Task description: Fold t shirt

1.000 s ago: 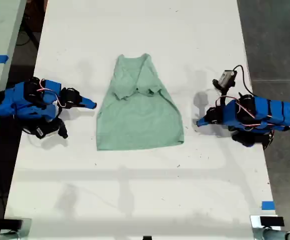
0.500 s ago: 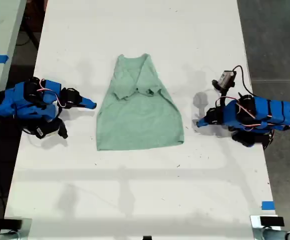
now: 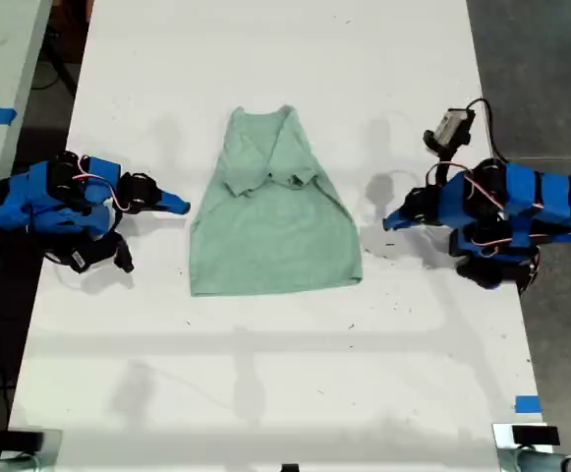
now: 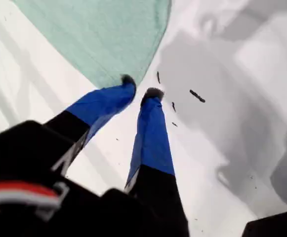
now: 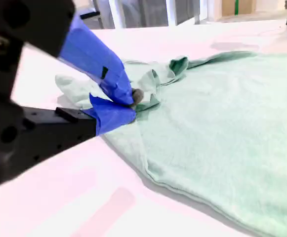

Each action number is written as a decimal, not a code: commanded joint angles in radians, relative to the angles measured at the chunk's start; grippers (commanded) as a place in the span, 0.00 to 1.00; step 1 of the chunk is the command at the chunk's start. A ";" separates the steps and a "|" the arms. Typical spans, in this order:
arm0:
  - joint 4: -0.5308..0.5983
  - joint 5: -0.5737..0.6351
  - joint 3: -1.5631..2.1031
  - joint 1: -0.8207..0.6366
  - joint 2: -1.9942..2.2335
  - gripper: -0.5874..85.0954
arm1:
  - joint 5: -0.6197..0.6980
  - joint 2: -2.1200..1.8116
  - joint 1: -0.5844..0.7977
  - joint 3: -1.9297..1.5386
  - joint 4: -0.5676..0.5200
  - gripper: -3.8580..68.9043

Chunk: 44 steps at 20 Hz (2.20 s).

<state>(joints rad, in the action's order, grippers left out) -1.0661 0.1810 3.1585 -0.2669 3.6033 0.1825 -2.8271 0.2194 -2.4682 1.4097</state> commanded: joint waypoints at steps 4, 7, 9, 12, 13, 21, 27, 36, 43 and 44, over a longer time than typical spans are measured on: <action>-0.003 -0.015 -0.003 -0.005 0.005 0.01 | 0.104 0.655 0.012 0.394 -0.133 0.38; -0.003 -0.014 -0.005 -0.005 0.005 0.01 | 0.140 0.818 0.041 0.394 -0.238 0.38; -0.003 -0.014 -0.005 -0.003 0.005 0.01 | 0.158 0.934 0.043 0.407 -0.287 0.36; -0.005 -0.015 -0.005 -0.003 0.005 0.01 | 0.167 1.117 0.031 0.494 -0.264 0.24; -0.005 -0.017 -0.005 -0.003 0.005 0.01 | 0.149 1.150 0.029 0.520 -0.229 0.15; -0.005 -0.017 -0.006 -0.002 0.005 0.01 | -0.023 0.992 0.040 0.526 0.015 0.05; -0.006 -0.015 -0.006 -0.003 0.005 0.01 | 0.143 1.077 -0.066 0.940 0.043 0.05; -0.006 -0.015 -0.006 -0.002 0.005 0.01 | 0.241 1.592 -0.156 1.420 -0.043 0.05; -0.008 -0.014 -0.006 -0.003 0.005 0.01 | 0.227 1.447 -0.147 1.448 0.150 0.33; -0.008 -0.014 -0.006 -0.003 0.005 0.01 | 0.221 1.382 -0.138 1.420 0.192 0.33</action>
<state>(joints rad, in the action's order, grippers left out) -1.0677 0.1810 3.1585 -0.2669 3.6033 0.4142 -1.2686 0.0752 -1.0492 1.5324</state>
